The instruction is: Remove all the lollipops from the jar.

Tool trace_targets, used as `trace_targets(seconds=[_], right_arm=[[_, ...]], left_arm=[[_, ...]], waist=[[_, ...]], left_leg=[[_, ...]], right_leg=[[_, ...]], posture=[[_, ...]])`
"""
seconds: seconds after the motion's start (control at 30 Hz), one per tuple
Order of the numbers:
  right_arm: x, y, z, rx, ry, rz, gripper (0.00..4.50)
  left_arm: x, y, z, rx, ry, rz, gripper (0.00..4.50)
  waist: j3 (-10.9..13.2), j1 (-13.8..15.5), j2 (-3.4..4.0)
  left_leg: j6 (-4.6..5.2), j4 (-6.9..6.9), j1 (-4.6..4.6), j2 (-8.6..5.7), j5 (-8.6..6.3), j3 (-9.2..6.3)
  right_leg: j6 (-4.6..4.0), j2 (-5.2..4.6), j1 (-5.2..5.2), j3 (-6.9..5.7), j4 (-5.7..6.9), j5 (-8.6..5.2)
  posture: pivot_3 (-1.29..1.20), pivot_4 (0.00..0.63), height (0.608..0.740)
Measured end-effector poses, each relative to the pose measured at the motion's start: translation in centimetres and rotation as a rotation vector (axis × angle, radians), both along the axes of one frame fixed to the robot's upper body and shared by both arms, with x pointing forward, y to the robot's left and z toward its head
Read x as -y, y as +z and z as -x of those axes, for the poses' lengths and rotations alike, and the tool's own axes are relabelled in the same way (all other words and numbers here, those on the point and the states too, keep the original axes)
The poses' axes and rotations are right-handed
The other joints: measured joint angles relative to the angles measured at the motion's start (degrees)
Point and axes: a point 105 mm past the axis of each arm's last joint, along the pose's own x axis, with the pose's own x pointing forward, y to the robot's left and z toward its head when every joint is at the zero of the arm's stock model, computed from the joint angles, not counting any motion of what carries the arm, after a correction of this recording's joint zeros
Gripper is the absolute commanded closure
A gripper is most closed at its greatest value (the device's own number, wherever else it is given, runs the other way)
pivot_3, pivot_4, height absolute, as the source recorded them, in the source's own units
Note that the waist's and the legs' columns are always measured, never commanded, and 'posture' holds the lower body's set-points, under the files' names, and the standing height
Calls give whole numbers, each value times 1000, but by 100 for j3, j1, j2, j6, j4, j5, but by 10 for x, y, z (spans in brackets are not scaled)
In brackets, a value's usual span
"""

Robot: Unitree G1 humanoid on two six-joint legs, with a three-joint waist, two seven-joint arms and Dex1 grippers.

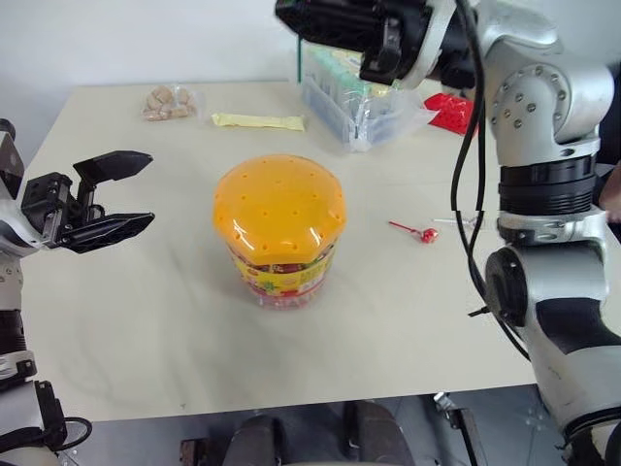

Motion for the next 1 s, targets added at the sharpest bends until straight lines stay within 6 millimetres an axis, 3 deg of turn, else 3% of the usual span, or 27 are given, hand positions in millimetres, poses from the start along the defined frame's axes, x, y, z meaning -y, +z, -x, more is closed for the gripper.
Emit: trace_targets(seconds=[0.1, 0.17, 0.2, 0.27, 0.33, 0.47, 0.6, 0.7, 0.83, 1.0], right_arm=[[56, 0, -16, -12, -234, 23, 4472], [90, -20, -21, -54, -344, 91, 4472], [124, -47, -25, -130, -449, 161, 4472], [171, -95, -32, -290, -614, 252, 4472], [215, -143, -26, -440, -752, 350, 4472], [284, -202, 3, -659, -952, 462, 4472], [316, -237, 26, -778, -1061, 462, 4472], [322, -251, 32, -817, -1099, 434, 4472], [315, -263, 35, -842, -1078, 398, 3348], [313, -261, 38, -830, -1083, 384, 1647]], left_arm=[[0, -4, 0, -30, -2, -2, 0], [-1, -8, 1, -56, 0, -15, 0], [-2, -14, 3, -86, 7, -25, 0], [-7, -20, 4, -132, 26, -34, 0], [-6, -20, 4, -139, 21, -44, 0], [-9, -24, 2, -161, 53, -84, 0], [-10, -30, -2, -197, 87, -110, 0], [-12, -33, -6, -222, 126, -119, 0], [-14, -36, -11, -259, 174, -124, 0], [-14, -38, -10, -252, 183, -141, 0]], waist=[[0, 48, -2], [-3, 77, -7], [-4, 114, -8], [-1, 127, -6], [3, 132, 2], [15, 122, 24], [16, 75, 27], [16, 70, 27], [16, 119, 27], [16, 150, 27]], left_leg=[[2, -4, -1, -1, -2, 2], [1, -9, -1, 0, -5, 0], [5, -8, -1, 0, -10, 1], [10, -6, -6, -3, -13, 12], [10, -6, -8, -3, -13, 17], [10, -7, 1, -1, -13, 30], [9, -7, 19, 6, -12, 55], [7, -4, 28, 6, -11, 60], [7, -1, 26, 5, -11, 59], [7, 0, 23, 4, -11, 55]], right_leg=[[0, -3, 0, -1, -6, 0], [0, -2, 1, -8, -12, 0], [0, -3, 1, -9, -13, 0], [0, -8, -2, -5, -19, 0], [2, -10, -5, -4, -19, 1], [2, -9, -6, 0, -14, 1], [2, -8, -6, 17, -3, 1], [2, -8, -6, 26, 6, 1], [3, -8, -6, 31, 6, 1], [4, -8, -5, 32, 4, 2]], posture=[[0, 150, 740], [0, 150, 740], [0, 150, 740], [0, 150, 740], [0, 150, 740], [0, 150, 740], [0, 150, 740], [0, 150, 740], [0, 150, 740], [0, 150, 740]])
